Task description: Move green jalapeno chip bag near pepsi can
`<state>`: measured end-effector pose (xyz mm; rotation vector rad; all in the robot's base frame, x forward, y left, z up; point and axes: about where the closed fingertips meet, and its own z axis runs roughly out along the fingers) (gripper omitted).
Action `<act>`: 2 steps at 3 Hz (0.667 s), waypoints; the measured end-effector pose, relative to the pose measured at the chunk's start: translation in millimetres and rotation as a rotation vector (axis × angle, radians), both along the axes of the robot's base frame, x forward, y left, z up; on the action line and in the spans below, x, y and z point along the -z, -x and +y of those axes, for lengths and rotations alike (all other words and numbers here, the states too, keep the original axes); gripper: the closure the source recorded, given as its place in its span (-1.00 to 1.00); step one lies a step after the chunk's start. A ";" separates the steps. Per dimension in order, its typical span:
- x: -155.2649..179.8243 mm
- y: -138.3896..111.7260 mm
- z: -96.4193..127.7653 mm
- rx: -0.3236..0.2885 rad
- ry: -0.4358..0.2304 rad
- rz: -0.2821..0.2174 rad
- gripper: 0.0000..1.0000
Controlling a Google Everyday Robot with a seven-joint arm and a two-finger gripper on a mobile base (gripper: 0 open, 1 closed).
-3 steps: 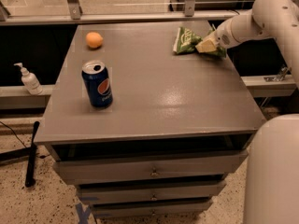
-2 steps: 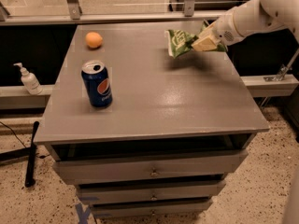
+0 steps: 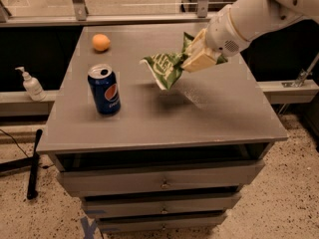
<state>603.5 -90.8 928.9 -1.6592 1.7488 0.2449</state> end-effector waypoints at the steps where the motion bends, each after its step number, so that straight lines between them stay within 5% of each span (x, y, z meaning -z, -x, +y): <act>1: 12.1 40.1 32.5 -0.115 0.015 0.049 1.00; 2: 18.2 57.7 51.6 -0.165 0.012 0.064 1.00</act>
Offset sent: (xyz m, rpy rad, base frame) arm -0.0757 0.0714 -0.0237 -0.0048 0.0736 0.2134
